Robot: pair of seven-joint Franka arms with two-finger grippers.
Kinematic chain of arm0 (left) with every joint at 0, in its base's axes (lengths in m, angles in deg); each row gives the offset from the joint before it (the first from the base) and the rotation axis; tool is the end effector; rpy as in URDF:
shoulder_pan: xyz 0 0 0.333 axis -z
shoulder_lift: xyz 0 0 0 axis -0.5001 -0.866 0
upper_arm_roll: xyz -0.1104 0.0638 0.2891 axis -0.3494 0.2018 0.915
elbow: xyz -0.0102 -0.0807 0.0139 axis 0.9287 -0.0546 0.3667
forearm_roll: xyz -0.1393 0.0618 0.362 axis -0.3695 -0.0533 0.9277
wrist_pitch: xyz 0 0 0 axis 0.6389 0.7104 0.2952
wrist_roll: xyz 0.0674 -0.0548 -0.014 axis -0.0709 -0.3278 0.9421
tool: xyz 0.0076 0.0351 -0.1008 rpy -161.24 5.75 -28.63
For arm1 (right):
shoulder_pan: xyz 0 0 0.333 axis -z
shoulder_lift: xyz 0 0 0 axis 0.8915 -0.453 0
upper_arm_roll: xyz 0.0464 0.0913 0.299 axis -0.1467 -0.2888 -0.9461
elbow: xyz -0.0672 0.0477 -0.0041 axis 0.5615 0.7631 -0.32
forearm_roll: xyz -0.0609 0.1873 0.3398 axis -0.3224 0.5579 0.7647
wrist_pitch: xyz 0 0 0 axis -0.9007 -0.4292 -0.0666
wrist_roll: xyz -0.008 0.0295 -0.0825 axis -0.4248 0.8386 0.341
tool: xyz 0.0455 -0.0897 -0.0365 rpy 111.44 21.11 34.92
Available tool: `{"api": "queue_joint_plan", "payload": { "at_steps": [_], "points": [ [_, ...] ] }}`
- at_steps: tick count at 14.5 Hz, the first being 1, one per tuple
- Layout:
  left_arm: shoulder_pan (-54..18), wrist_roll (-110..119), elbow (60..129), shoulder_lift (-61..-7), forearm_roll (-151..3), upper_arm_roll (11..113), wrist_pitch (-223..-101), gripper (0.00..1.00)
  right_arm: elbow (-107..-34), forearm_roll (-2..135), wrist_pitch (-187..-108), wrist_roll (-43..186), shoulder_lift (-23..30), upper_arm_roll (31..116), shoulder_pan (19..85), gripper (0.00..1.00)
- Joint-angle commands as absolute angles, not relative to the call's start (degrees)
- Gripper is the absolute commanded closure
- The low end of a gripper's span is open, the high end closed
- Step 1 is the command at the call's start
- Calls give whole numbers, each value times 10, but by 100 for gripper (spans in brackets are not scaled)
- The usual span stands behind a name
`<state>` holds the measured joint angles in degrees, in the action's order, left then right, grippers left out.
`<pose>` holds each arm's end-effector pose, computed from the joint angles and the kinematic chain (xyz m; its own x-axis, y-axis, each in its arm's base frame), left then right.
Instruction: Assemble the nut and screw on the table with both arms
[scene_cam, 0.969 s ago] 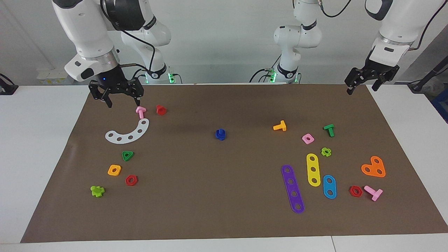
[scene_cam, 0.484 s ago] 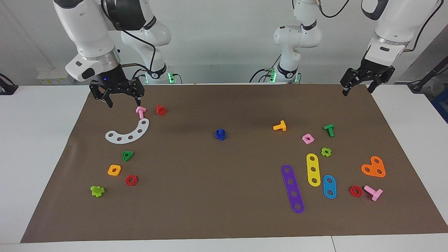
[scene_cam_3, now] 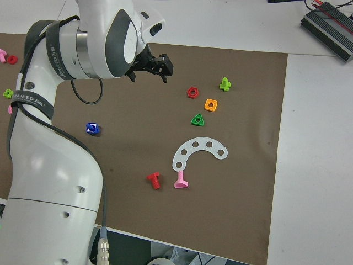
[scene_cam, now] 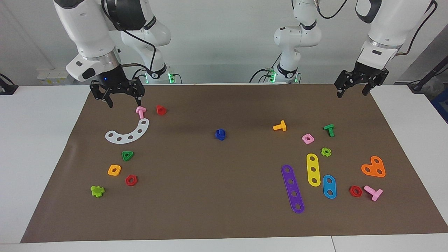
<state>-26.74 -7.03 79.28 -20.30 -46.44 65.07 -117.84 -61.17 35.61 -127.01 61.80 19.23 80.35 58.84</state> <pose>0.5421 -0.0299 0.6319 0.9975 0.0038 0.0706 0.0060 -0.9995 -0.0312 0.5609 0.0486 0.6030 0.9969 0.0586 0.0521 0.0587 -0.9983 0.0004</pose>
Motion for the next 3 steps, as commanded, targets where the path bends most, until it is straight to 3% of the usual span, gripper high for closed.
{"api": "queue_joint_plan", "payload": {
  "at_steps": [1, 3],
  "points": [
    [-273, -75, 804, -195, -473, 646, -1186, 0, -610, 358, -1267, 626, 193, 800, 593, 0],
    [-280, -76, 802, -194, -473, 646, -1174, 0, -610, 358, -1267, 626, 193, 800, 593, 0]
  ]
}}
